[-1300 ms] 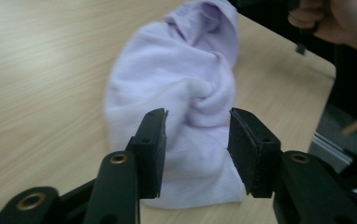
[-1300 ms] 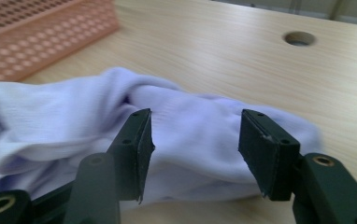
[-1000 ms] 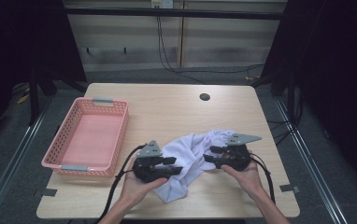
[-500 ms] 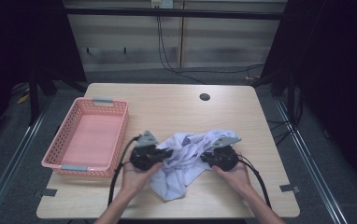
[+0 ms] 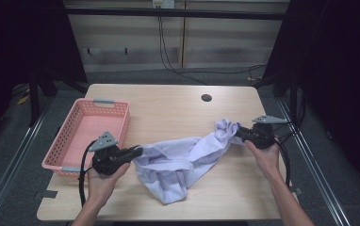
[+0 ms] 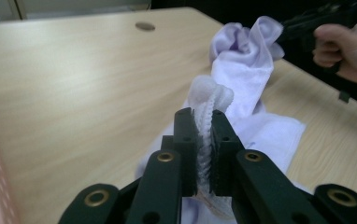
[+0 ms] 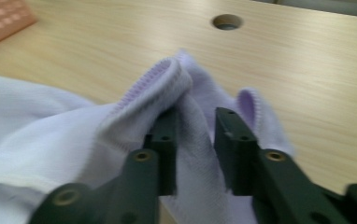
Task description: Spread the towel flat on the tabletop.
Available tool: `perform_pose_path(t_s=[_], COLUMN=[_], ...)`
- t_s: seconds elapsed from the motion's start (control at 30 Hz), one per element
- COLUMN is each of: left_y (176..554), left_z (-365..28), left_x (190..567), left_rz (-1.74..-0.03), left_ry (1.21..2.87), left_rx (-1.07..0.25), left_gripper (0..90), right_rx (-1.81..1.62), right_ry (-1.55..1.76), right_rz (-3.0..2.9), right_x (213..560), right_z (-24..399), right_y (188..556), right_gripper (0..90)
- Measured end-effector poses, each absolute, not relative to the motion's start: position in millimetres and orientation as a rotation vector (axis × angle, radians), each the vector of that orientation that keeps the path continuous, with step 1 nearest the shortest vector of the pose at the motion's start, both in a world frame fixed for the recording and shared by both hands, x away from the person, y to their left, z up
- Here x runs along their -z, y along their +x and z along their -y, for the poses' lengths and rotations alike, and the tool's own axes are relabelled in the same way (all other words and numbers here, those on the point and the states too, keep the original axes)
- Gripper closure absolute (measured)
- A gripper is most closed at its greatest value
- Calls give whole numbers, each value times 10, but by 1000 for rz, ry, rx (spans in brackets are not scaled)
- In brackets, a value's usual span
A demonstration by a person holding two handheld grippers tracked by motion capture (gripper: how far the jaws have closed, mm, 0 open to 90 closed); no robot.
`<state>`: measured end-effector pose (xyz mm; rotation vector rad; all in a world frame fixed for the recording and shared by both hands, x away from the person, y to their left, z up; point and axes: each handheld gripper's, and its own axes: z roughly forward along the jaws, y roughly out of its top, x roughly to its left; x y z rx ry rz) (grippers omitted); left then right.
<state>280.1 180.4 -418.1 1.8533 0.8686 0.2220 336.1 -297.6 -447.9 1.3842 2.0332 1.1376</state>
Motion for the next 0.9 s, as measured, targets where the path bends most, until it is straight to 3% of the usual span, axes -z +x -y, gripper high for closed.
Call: perform_pose_path(t_s=[0.07, 0.17, 0.43, 0.5, 0.6, 0.67, 0.77, 0.9], left_y=[2822, 2852, 2958, 2980, 3037, 3016, 2918, 2780], left_z=[-1780, -1730, -1624, -1624, -1650, -1609, -1524, -1280], left_x=[4264, 4335, 4638, 4668, 4733, 4757, 4726, 4684], left_rz=[-872, -854, -907, -914, -925, -907, -973, -901], left_ry=[1876, 1929, 2045, 2053, 2062, 2114, 2114, 2194], left_rx=[-193, -194, -150, -143, -71, -102, -94, -141], left_gripper=[814, 717, 616, 627, 756, 833, 842, 842], right_rx=[-1142, -1200, -1249, -1250, -1270, -1300, -1364, -1350], right_ry=[1330, 1280, 1161, 1132, 1094, 1069, 1047, 988], right_rz=[-2069, -2097, -2299, -2383, -2480, -2527, -2584, -2658], right_x=[4497, 4494, 4625, 4729, 4844, 4863, 4902, 4974], right_z=[2849, 2712, 2349, 2204, 1998, 1868, 1705, 1552], right_y=[3250, 3082, 2739, 2712, 2731, 2729, 2716, 2688], right_gripper=[546, 475, 456, 463, 475, 479, 476, 455])
